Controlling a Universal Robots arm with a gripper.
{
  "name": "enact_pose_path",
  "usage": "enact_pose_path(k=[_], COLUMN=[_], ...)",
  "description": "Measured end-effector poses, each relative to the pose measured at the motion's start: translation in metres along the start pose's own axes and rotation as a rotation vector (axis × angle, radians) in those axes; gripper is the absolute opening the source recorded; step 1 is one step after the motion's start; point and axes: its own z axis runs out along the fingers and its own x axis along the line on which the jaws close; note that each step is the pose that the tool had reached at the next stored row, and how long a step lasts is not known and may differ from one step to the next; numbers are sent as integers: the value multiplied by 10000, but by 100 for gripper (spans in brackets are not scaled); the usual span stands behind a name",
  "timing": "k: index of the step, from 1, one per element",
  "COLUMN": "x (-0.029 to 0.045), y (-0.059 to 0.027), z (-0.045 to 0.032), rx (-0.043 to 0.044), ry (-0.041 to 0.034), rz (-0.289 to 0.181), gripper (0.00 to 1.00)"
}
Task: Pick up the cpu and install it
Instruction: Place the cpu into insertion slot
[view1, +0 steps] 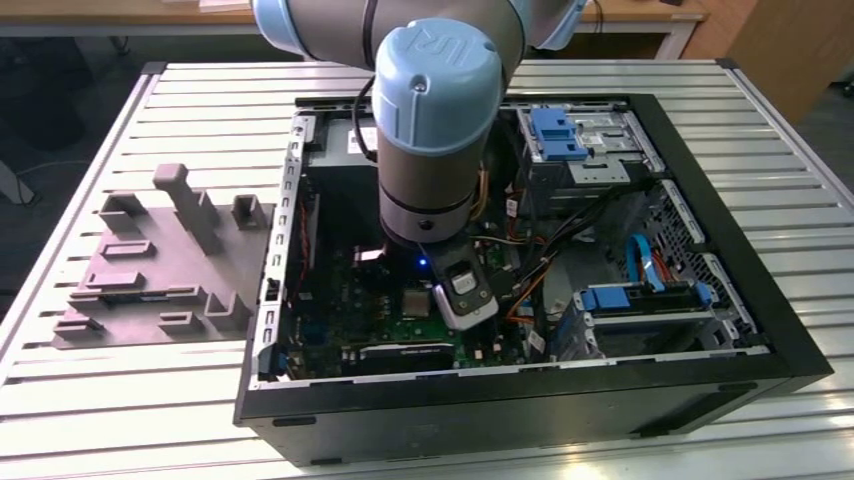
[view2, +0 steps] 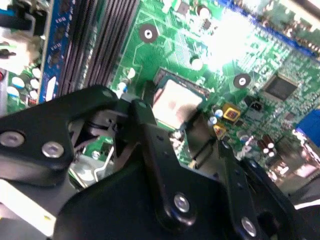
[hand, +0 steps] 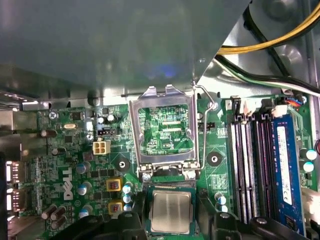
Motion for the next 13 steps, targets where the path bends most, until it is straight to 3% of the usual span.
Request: enact_pose_path(k=[13], x=[1], y=[0], z=[-30], rx=[-15], ry=[14], rz=[-223], gripper=[47])
